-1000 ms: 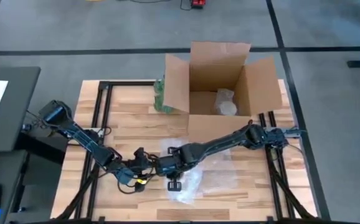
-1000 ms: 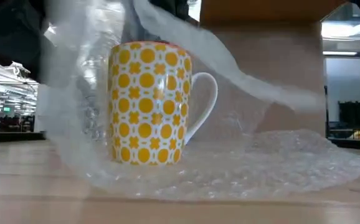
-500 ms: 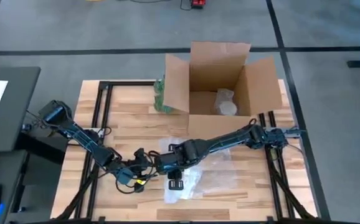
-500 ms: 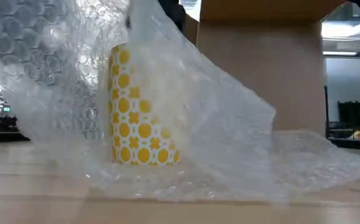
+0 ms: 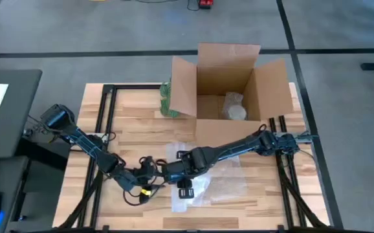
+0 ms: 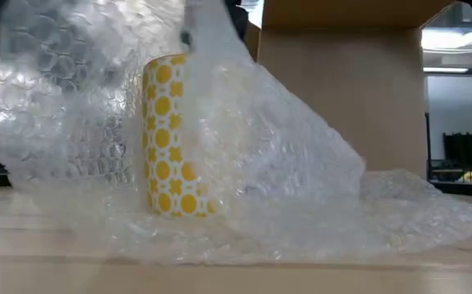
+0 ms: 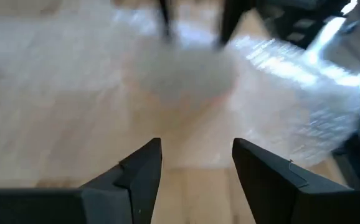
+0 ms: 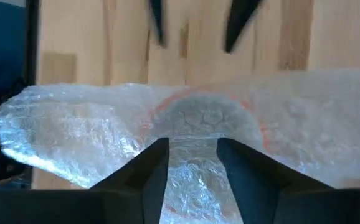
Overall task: Wrap mug
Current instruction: Wrap the orange cup with the bubble wrap
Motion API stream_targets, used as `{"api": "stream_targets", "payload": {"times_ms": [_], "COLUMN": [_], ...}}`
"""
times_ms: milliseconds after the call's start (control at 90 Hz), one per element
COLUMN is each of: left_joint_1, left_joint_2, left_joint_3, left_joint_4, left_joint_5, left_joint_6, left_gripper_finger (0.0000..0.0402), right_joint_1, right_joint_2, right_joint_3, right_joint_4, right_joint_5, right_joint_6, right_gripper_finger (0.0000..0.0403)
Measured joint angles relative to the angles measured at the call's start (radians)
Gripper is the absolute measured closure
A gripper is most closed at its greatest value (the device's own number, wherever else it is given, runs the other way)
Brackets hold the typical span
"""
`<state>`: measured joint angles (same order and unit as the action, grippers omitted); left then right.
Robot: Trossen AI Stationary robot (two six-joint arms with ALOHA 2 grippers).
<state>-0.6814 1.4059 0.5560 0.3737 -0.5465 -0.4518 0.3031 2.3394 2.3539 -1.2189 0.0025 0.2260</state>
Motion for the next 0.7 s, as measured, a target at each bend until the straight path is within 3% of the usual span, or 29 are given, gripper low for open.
{"api": "stream_targets", "payload": {"times_ms": [144, 344, 533, 700], "left_joint_1": [0.001, 0.044, 0.086, 0.108], "left_joint_2": [0.0, 0.009, 0.052, 0.063], "left_joint_3": [0.0, 0.0, 0.0, 0.0], "left_joint_4": [0.119, 0.126, 0.159, 0.164], "left_joint_5": [0.0, 0.048, 0.072, 0.07], "left_joint_6": [0.084, 0.108, 0.103, 0.091], "left_gripper_finger": [0.0222, 0.0225, 0.0257, 0.0287], "right_joint_1": [-0.005, -0.004, 0.003, 0.003], "right_joint_2": [0.0, 0.0, 0.0, -0.003], "right_joint_3": [0.0, 0.0, 0.0, 0.001], "right_joint_4": [-0.012, -0.012, -0.008, -0.003], "right_joint_5": [0.0, 0.001, 0.001, 0.001], "right_joint_6": [-0.007, -0.029, -0.05, -0.053], "right_gripper_finger": [0.0278, 0.0328, 0.0394, 0.0401]}}
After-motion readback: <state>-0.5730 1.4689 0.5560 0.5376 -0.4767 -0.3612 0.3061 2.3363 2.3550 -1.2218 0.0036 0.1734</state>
